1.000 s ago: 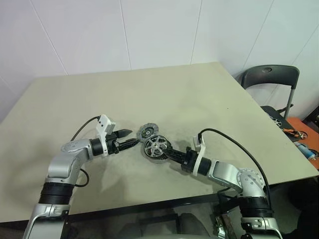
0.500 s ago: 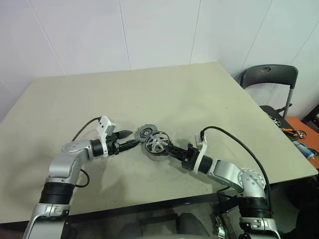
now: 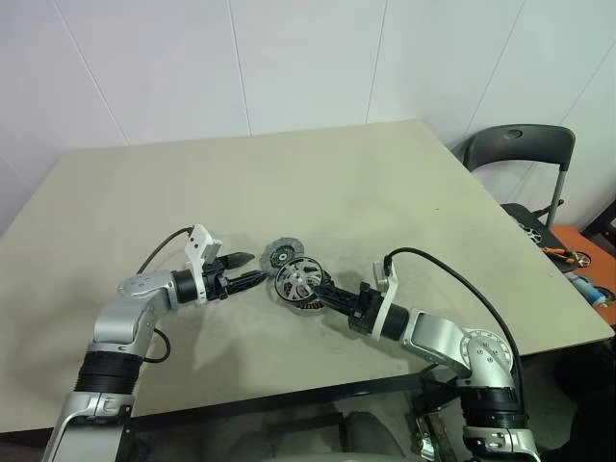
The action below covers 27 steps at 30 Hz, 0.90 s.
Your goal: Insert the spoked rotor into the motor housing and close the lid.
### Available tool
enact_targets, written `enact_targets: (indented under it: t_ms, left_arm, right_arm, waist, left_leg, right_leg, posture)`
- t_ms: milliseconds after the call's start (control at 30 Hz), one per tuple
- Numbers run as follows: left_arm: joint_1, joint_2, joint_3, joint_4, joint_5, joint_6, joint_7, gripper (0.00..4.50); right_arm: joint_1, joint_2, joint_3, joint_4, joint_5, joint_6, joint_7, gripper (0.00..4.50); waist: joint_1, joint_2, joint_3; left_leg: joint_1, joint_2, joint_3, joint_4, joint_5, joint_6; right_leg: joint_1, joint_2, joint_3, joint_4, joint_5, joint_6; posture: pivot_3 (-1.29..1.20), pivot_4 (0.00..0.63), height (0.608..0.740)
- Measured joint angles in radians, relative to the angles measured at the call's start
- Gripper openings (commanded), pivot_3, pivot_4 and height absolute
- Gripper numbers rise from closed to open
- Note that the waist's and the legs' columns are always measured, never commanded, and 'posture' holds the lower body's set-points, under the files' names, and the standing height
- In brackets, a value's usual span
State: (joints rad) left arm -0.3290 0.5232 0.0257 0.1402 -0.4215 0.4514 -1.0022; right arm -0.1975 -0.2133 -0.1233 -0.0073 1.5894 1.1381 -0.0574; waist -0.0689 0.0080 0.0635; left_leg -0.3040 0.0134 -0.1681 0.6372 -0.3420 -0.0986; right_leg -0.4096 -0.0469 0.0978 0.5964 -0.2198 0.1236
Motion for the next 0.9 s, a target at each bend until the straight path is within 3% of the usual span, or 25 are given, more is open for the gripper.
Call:
enact_targets:
  t_ms: [667,900]
  left_arm:
    - [0.0,0.01,-0.005,0.019,0.002,-0.008,-0.015,3.4]
    - [0.0,0.008,-0.006,0.019,0.005,-0.008,-0.015,3.4]
  right_arm:
    - [0.032,0.009,-0.011,0.031,-0.084,-0.013,0.051,0.37]
    - [0.016,0.023,-0.006,0.012,-0.151,-0.029,0.093,2.55]
  waist:
    - [0.0,0.0,0.0]
    - [-0.002,-0.001,-0.001]
  left_leg:
    - [0.0,0.0,0.0,0.0,0.0,0.0]
    - [0.001,0.0,0.0,0.0,0.0,0.0]
  right_leg:
    - [0.0,0.0,0.0,0.0,0.0,0.0]
    - [0.005,0.001,0.0,0.001,-0.003,-0.001]
  posture:
    - [0.0,0.0,0.74]
    - [0.0,0.0,0.74]
